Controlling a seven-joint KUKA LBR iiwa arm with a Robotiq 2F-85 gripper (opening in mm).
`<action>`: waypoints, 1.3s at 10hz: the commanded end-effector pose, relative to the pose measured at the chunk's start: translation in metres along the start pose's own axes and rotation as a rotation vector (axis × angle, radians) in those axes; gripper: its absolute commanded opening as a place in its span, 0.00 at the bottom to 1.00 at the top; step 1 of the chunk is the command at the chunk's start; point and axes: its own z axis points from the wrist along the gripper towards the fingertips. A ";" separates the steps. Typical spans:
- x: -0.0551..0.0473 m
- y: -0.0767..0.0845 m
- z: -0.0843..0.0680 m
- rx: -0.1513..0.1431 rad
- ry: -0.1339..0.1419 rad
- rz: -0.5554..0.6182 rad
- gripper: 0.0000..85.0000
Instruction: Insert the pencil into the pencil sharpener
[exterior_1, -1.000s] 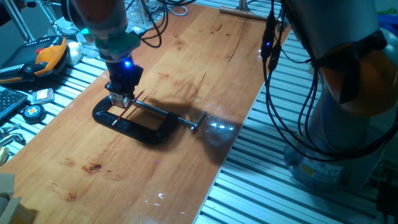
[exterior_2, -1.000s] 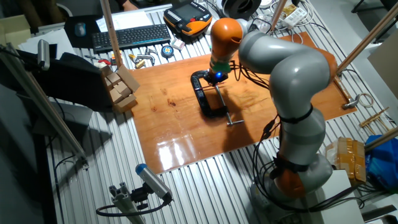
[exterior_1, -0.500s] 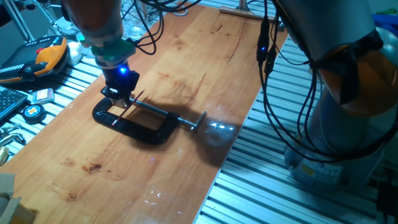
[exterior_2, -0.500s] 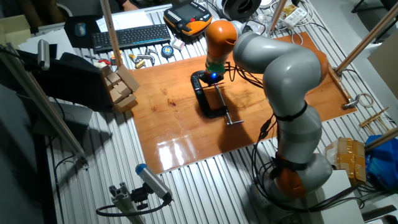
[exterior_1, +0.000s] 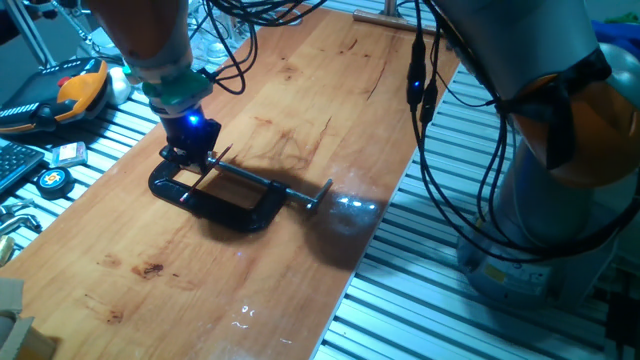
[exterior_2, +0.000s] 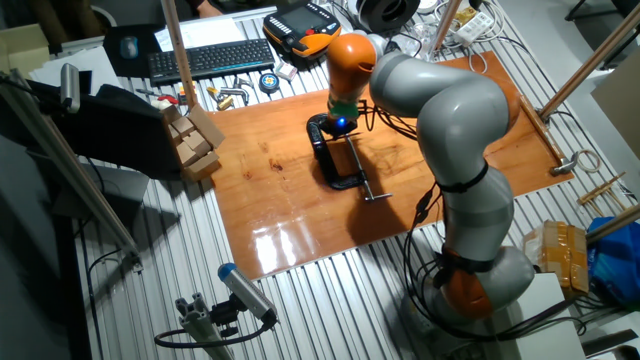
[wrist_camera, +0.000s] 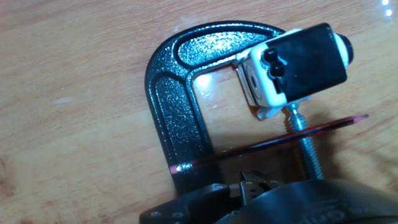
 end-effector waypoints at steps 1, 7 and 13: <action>0.000 0.000 0.001 -0.001 0.000 0.002 0.00; -0.003 0.001 0.007 -0.031 -0.064 0.044 0.00; -0.004 0.002 0.012 -0.034 -0.076 0.061 0.00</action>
